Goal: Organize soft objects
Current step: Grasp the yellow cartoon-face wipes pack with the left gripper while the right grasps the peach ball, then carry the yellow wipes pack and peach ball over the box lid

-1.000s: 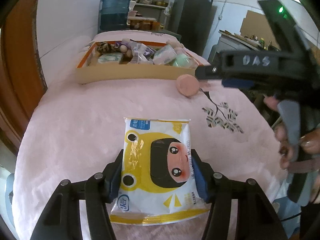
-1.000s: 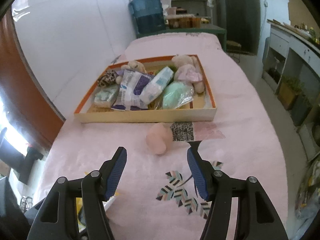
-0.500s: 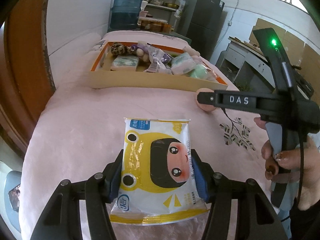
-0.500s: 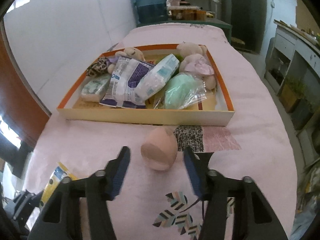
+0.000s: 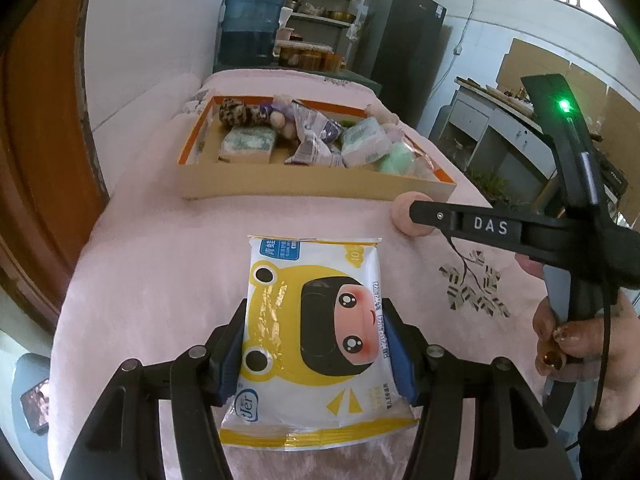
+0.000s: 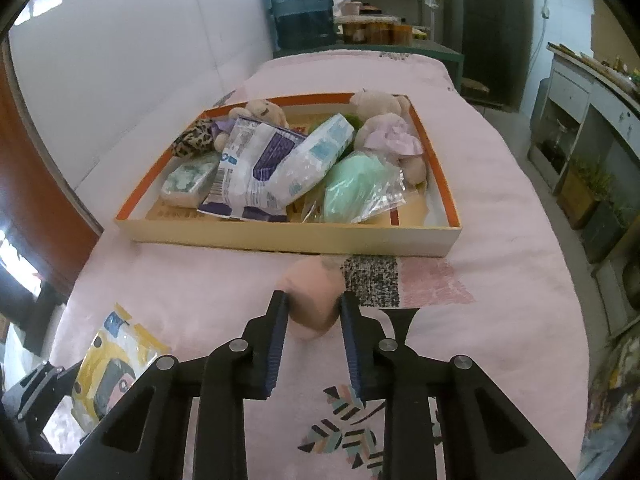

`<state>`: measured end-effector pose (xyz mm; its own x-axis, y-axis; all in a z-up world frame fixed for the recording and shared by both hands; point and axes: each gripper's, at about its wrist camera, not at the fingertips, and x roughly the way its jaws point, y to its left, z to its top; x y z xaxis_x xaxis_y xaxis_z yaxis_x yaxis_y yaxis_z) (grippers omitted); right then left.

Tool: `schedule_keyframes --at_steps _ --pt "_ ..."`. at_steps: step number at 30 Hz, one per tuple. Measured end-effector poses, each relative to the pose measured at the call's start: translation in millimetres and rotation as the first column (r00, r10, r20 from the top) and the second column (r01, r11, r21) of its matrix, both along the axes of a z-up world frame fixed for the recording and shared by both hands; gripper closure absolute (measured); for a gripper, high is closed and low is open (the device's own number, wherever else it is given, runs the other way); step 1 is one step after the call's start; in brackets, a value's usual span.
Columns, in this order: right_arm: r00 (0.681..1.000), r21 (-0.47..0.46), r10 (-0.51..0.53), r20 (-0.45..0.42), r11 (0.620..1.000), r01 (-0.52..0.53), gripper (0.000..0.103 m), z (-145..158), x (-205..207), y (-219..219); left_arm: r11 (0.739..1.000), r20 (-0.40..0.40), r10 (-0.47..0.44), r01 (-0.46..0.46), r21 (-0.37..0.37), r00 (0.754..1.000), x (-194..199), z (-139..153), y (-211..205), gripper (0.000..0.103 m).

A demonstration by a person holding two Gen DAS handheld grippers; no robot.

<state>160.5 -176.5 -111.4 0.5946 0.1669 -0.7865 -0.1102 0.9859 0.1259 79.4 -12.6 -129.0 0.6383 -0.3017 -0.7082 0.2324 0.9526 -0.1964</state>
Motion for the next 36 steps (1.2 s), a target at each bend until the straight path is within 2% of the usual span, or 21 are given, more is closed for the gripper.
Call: schedule_keyframes --at_steps 7,18,30,36 --pt "1.0 -0.002 0.005 0.03 1.0 -0.005 0.081 12 -5 -1 1.0 0.02 0.0 0.0 -0.001 1.0 3 10 -1 0.043" --pt "0.997 0.007 0.005 0.08 1.0 -0.005 0.081 35 -8 -5 1.0 0.055 0.012 -0.011 -0.012 0.998 19 28 4 0.043" --pt "0.99 0.026 0.01 0.143 1.0 -0.014 0.082 58 -4 -5 0.998 0.12 0.047 -0.042 -0.038 0.992 51 61 10 0.043" --pt "0.984 0.04 0.016 0.176 0.999 -0.024 0.087 69 7 -3 0.997 0.141 0.065 -0.058 -0.054 0.988 71 71 11 0.043"
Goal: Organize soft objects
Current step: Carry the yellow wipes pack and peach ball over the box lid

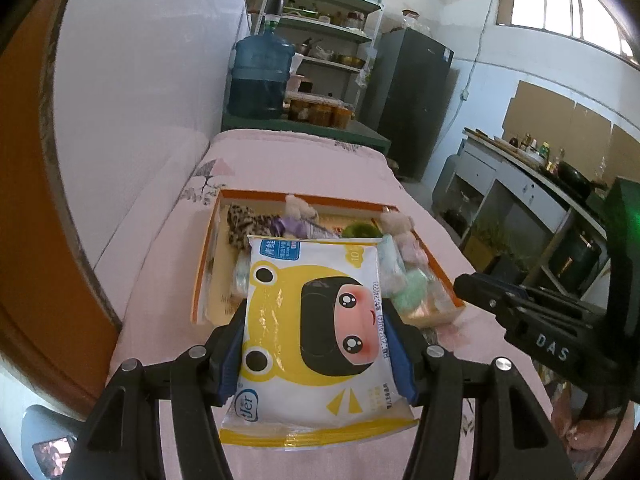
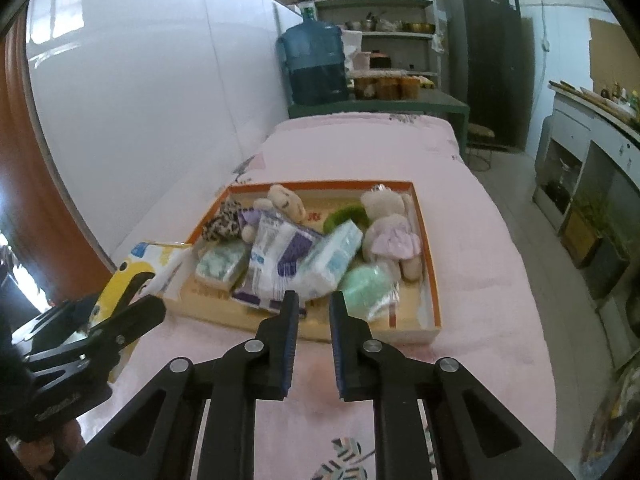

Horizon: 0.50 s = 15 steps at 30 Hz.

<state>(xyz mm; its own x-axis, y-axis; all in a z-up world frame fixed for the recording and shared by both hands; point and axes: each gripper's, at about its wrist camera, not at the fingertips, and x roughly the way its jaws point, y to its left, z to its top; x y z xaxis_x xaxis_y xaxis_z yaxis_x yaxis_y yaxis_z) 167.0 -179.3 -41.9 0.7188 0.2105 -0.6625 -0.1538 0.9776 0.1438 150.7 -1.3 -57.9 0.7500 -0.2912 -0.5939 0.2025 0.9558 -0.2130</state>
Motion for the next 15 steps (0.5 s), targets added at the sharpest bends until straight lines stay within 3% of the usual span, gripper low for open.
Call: schedule_keyframes --at_steps 6,12,13,15 --pt "1.0 0.018 0.008 0.007 1.0 -0.008 0.088 3 9 -3 1.0 0.002 0.008 -0.008 -0.022 1.0 17 4 0 0.043" --pt "0.995 0.104 0.058 -0.082 0.993 -0.049 0.085 -22 9 -7 0.999 -0.009 0.018 -0.018 -0.042 1.0 23 -2 4 0.043" --pt "0.992 0.12 0.068 -0.103 0.991 -0.055 0.079 -29 8 -5 0.999 -0.016 0.019 -0.02 -0.043 1.0 23 -4 5 0.043" --pt "0.987 0.14 0.076 -0.14 0.989 -0.056 0.052 -42 7 -1 0.999 -0.023 0.021 -0.022 -0.043 1.0 23 -5 6 0.043"
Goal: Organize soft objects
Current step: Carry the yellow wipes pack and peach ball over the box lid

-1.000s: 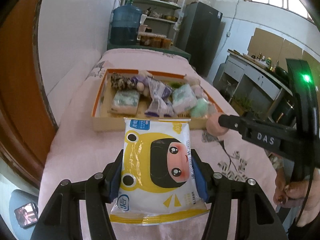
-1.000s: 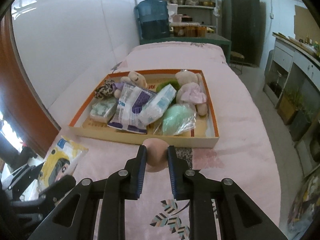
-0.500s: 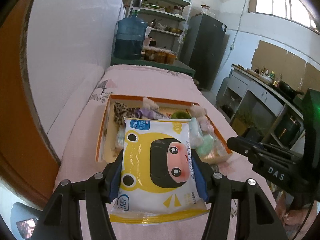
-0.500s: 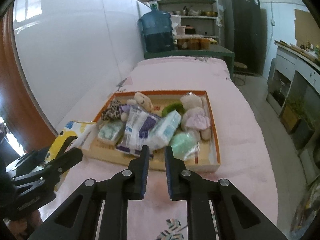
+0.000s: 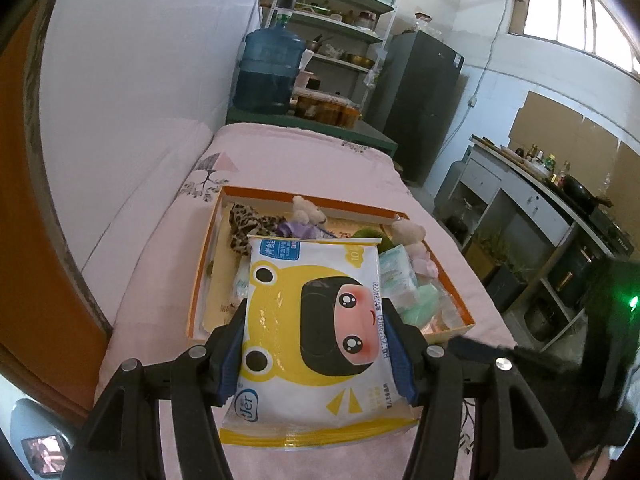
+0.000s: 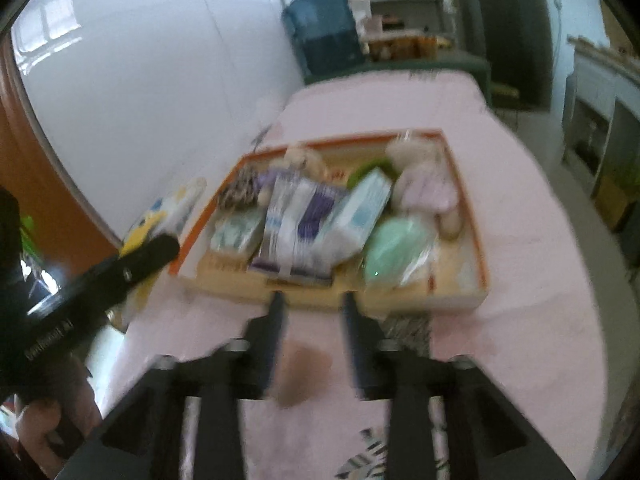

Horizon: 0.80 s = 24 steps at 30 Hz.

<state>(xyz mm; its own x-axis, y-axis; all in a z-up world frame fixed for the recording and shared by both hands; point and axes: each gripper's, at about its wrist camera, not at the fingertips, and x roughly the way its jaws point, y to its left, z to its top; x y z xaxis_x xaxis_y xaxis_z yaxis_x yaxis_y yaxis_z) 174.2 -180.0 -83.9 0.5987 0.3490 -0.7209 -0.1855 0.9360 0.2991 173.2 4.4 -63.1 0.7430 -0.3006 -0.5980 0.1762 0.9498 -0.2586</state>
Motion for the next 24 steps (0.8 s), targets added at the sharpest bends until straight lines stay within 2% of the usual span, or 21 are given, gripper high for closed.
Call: schedule_keyframes --at_steps 1,2,7,13,15,17,18,24 --pt "1.0 0.006 0.001 -0.016 1.0 -0.001 0.032 -5 0 2 1.0 -0.003 0.001 -0.001 0.001 1.0 0 -1 1 0.043" --pt "1.0 0.014 0.001 -0.03 1.0 0.0 0.029 -11 -1 5 1.0 -0.004 0.002 -0.002 0.002 1.0 -1 -2 2 0.043" --pt "0.998 0.013 -0.007 -0.068 1.0 0.008 0.029 -27 -1 16 1.0 -0.013 0.008 -0.008 -0.001 1.0 0 -5 6 0.043" --pt "0.997 -0.038 -0.007 -0.072 0.999 0.004 0.029 -38 -3 27 1.0 -0.025 0.011 -0.011 -0.006 1.0 0 -9 10 0.043" --pt "0.997 -0.057 -0.009 -0.072 0.998 0.005 0.036 -42 -2 29 1.0 -0.029 0.011 -0.011 -0.006 1.0 0 -11 11 0.043" --pt "0.997 -0.075 -0.01 -0.08 0.997 0.004 0.055 -44 -3 31 1.0 -0.033 0.01 -0.011 -0.006 0.999 1 -13 12 0.043" --pt "0.996 -0.077 -0.011 -0.085 0.997 0.004 0.058 -45 -1 30 1.0 -0.035 0.01 -0.01 -0.006 0.999 2 -13 12 0.043" --pt "0.997 -0.087 0.001 -0.081 0.996 -0.008 0.061 -45 -2 32 1.0 -0.046 0.009 -0.01 -0.008 0.999 6 -16 12 0.043"
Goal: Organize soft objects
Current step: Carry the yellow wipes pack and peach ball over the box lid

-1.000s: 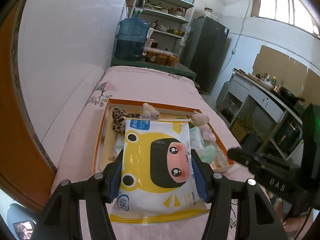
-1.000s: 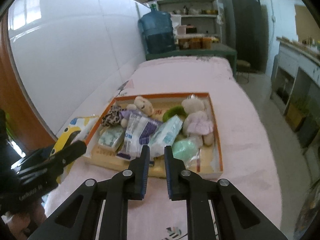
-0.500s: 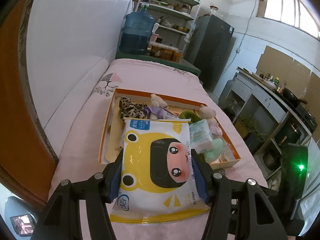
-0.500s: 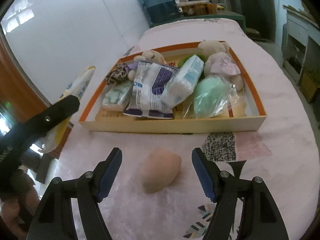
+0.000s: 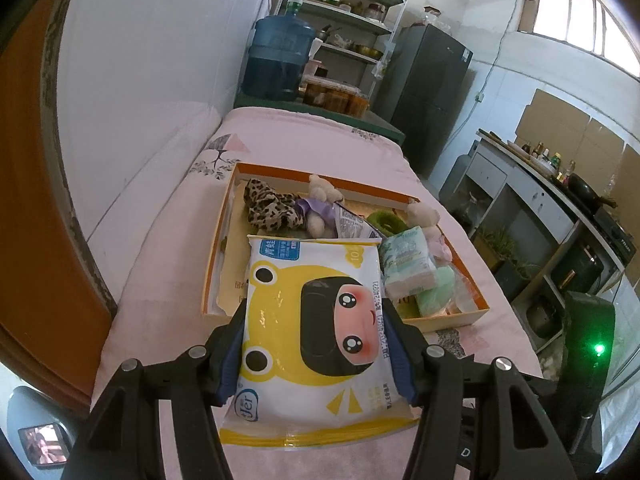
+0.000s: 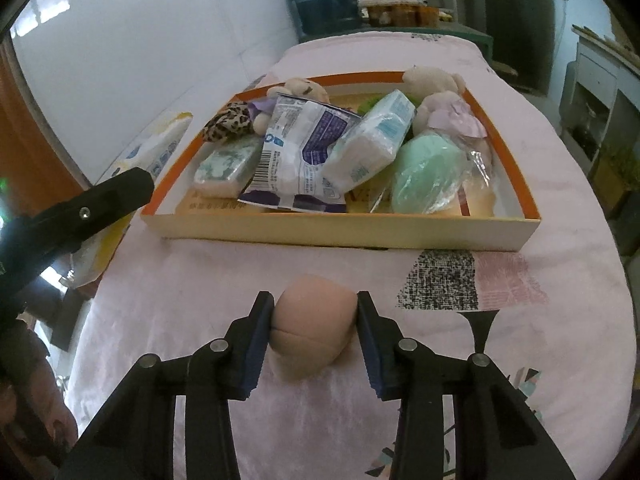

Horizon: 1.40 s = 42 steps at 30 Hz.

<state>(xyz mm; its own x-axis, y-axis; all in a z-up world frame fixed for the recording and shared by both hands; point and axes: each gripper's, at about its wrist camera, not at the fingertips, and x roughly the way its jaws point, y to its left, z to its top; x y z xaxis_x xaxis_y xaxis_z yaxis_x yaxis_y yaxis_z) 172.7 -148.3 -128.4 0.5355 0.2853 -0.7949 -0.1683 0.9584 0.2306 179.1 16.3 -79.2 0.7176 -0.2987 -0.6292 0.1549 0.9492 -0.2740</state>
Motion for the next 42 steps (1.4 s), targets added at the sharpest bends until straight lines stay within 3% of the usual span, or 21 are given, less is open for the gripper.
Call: schedule_keyframes --at_steps 16,28,42 --pt "0.992 -0.037 0.016 0.127 0.999 -0.011 0.061 50 15 -7 1.0 0.039 0.002 -0.003 0.027 0.999 10 10 -5 0.043" --pt "0.974 -0.081 0.034 0.224 0.997 -0.016 0.061 87 54 -22 0.998 0.07 0.008 -0.012 0.063 0.998 39 27 -14 0.043" --pt "0.972 -0.088 0.066 0.227 0.995 -0.047 0.061 85 111 -28 0.996 0.047 0.015 -0.019 0.091 0.999 92 25 -19 0.043"
